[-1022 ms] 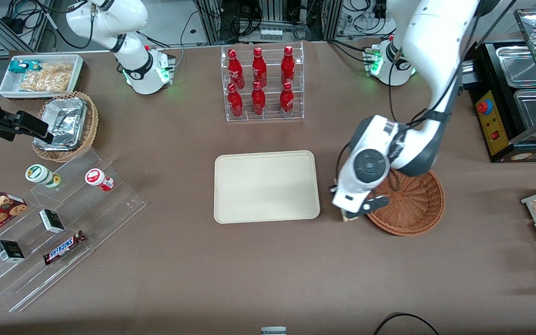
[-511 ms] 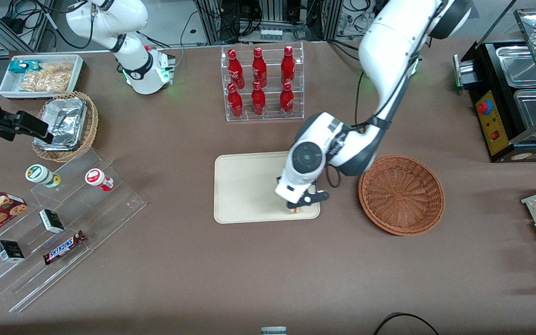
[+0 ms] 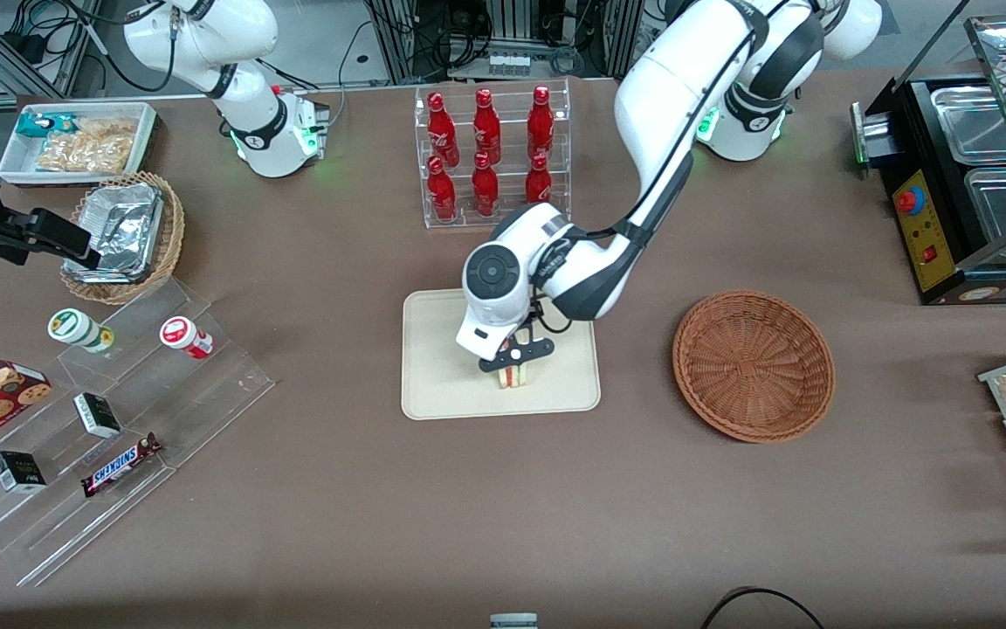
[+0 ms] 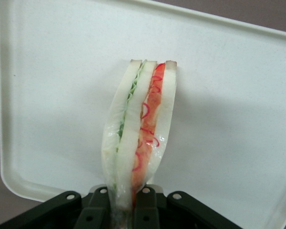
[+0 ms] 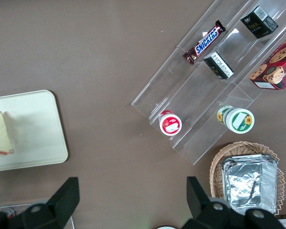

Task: Place sandwich from basket to tray
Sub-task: 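Lower the sandwich onto the tray and open the left gripper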

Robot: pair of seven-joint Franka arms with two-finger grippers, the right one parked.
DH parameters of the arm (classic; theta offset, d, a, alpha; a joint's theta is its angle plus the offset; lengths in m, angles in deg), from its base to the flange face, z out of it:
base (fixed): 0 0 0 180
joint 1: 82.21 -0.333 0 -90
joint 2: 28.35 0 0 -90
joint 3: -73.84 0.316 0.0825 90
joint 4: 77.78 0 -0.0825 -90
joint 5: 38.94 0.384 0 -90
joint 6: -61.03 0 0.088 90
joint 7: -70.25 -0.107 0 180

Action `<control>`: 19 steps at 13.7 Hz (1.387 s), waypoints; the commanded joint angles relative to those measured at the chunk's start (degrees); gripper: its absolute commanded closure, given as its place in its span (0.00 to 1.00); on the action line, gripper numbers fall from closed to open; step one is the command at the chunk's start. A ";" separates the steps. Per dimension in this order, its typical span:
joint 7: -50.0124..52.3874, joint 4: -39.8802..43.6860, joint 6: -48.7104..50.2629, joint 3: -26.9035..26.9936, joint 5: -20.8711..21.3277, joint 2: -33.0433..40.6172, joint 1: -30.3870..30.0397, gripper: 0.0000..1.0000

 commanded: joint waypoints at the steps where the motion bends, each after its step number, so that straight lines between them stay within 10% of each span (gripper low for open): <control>1: 2.55 3.43 0.38 0.79 1.20 -2.03 1.45 0.97; 3: 2.64 3.34 -0.67 0.79 1.29 -2.39 1.63 0.78; 4: 2.56 3.34 -0.76 0.79 1.20 -2.39 1.54 0.09; 5: 2.38 3.25 -0.77 0.79 1.20 -2.21 1.54 0.00; 19: -3.42 -5.80 9.05 3.85 1.29 16.33 -1.27 0.00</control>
